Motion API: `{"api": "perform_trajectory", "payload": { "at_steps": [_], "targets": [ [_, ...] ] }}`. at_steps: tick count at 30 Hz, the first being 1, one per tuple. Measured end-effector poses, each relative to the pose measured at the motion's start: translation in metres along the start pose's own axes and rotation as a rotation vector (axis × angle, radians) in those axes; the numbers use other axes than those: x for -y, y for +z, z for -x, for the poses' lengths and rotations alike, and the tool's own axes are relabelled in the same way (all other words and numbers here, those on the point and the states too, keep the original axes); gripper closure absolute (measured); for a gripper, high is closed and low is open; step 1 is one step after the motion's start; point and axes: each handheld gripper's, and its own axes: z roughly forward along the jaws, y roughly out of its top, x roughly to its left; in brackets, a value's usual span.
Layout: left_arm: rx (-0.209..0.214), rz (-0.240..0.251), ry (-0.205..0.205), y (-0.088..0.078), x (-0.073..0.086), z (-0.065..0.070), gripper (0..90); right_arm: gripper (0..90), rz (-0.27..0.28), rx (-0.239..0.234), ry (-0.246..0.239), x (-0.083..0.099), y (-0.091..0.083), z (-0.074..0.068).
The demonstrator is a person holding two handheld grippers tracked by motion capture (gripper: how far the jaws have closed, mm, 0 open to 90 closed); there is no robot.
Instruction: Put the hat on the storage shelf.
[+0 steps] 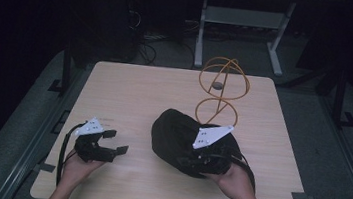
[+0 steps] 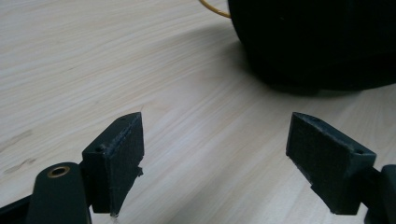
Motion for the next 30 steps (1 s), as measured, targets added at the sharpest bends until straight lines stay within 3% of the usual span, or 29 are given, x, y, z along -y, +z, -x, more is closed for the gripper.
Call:
{"api": "perform_trajectory", "payload": {
  "at_steps": [9, 15, 22, 30],
  "targets": [
    [0.041, 0.001, 0.043, 0.009, -0.007, 0.015, 18.8, 76.1, 0.042, 0.005, -0.013, -0.011, -0.01, 0.0],
    [0.088, 0.045, 0.061, 0.012, -0.019, 0.026, 18.8, 76.2, 0.065, 0.003, -0.017, -0.018, -0.014, 0.001],
    [0.134, 0.06, 0.116, 0.025, -0.035, 0.039, 18.6, 76.1, 0.062, -0.002, -0.039, -0.029, -0.014, -0.001],
    [0.179, 0.099, 0.135, 0.039, -0.05, 0.047, 18.4, 76.1, 0.064, -0.015, -0.059, -0.036, -0.014, -0.005]
  ]
}}
